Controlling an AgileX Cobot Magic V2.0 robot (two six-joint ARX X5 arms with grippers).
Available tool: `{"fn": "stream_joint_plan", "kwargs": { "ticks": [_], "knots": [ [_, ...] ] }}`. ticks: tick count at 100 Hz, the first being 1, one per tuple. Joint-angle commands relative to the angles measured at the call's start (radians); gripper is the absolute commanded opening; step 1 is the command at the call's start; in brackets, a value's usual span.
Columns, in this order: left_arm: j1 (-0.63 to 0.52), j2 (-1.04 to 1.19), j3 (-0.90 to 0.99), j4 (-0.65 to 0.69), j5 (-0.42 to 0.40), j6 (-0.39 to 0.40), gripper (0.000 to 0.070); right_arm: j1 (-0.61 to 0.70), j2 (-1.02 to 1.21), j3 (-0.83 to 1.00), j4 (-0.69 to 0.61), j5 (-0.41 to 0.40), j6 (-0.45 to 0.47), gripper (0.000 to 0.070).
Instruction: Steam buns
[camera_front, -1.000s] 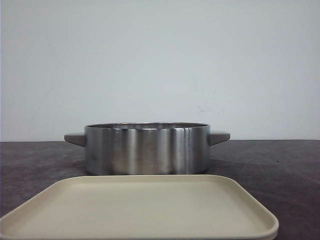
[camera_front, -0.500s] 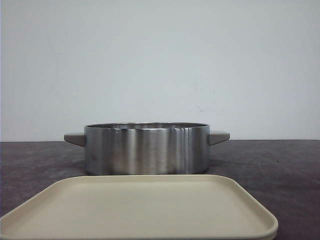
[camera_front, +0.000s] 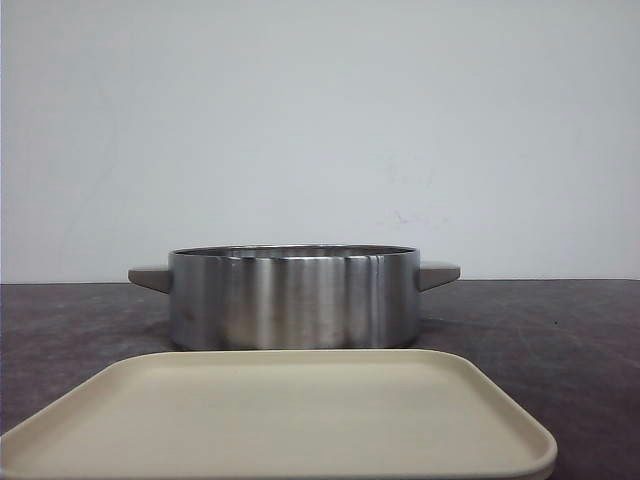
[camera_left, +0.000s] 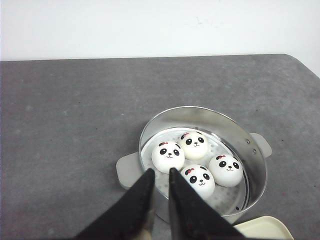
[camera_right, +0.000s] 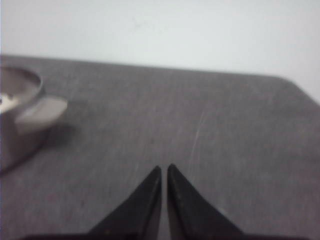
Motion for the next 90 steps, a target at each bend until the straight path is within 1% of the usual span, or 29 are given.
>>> {"fn": "stream_joint_plan", "kwargs": {
  "ticks": [1,12,40,90],
  "knots": [
    [-0.004,0.003,0.013,0.013,-0.003,0.005,0.0,0.001,-0.008,-0.002,-0.043,0.0,-0.001,0.0014],
    [-0.004,0.003,0.013,0.013,-0.003,0.005,0.0,0.0,-0.008,-0.002,-0.042,0.002,-0.037,0.0014],
    [-0.004,0.003,0.013,0.013,-0.003,0.005,0.0,0.002,-0.008,-0.002,-0.022,0.0,-0.035,0.0014],
    [-0.004,0.003,0.013,0.012,-0.003,0.005,0.0,0.002,-0.008,-0.002,-0.023,0.001,-0.034,0.0014]
  ]
}}
